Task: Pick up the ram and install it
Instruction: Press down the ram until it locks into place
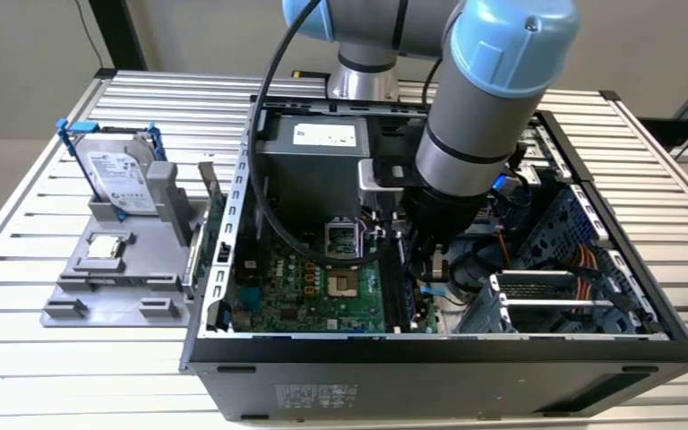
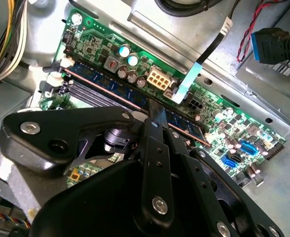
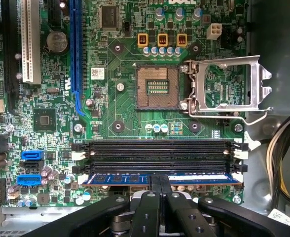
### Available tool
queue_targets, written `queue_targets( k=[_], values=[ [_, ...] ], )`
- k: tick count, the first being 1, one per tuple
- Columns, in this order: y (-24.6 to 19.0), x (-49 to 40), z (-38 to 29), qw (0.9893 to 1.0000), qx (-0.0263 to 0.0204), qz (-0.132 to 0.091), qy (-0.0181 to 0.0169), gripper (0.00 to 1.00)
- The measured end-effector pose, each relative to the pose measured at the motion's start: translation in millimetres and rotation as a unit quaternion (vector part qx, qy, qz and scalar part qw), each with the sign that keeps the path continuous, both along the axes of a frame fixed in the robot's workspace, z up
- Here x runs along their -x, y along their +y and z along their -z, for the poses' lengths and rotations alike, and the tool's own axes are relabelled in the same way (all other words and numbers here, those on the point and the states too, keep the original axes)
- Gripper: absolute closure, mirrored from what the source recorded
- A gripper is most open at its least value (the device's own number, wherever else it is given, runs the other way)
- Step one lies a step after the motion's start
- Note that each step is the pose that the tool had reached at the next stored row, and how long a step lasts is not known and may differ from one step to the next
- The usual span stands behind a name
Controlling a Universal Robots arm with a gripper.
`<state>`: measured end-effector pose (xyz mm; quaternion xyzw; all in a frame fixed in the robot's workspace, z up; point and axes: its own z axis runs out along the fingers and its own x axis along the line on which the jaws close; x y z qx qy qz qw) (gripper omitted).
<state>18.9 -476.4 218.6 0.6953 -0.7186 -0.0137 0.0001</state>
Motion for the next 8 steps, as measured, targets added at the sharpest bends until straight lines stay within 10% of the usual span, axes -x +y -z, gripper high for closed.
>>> queue_targets(
  k=[8],
  values=[
    [0.0, 0.0, -15.3, 1.0000, 0.0000, 0.000, 0.0000, 1.00]
  ],
)
